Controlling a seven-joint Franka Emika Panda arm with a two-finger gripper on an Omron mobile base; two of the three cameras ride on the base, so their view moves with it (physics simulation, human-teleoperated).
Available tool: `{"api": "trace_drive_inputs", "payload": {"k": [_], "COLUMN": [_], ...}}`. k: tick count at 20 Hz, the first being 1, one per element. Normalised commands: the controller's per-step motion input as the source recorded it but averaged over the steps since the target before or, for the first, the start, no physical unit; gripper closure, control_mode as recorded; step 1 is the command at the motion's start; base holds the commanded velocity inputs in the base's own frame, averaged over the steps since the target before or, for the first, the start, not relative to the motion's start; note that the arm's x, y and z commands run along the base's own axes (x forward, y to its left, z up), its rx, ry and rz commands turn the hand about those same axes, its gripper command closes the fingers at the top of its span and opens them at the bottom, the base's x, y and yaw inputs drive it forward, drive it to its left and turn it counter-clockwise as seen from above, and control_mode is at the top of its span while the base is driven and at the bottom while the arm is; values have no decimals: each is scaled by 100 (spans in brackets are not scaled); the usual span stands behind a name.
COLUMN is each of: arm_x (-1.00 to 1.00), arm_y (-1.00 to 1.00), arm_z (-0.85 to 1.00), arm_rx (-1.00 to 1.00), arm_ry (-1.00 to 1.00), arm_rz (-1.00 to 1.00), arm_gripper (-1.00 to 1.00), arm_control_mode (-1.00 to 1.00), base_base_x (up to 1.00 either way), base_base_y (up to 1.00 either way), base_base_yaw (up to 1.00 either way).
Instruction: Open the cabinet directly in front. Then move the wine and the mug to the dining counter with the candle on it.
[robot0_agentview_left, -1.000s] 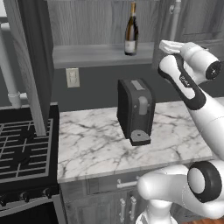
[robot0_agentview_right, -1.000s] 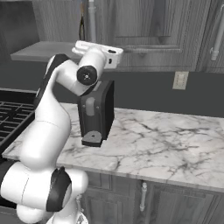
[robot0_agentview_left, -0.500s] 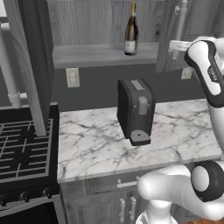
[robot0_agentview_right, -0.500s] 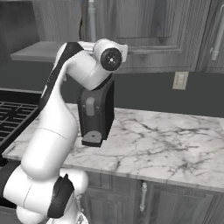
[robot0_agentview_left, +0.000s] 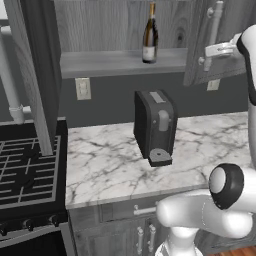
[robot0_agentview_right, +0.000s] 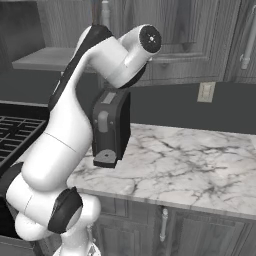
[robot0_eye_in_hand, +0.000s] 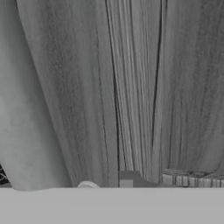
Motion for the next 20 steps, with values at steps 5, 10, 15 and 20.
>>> {"api": "trace_drive_inputs", "payload": {"k": [5,10,15,20], "arm_x": [-26,-58,-40,-45], "arm_y": [-13,-33,-73,-100], "arm_z": [-23,-50,-7,14], "arm_rx": [2,4,21,37], "arm_ry": [-5,-11,-9,-3], "arm_rz": [0,0,0,0], "arm_gripper": [100,-100,-100,-100], "arm_control_mode": [-100,-100,-100,-100], "base_base_x": [0,0,0,0], "base_base_y": [0,0,0,0], "base_base_yaw": [0,0,0,0]}}
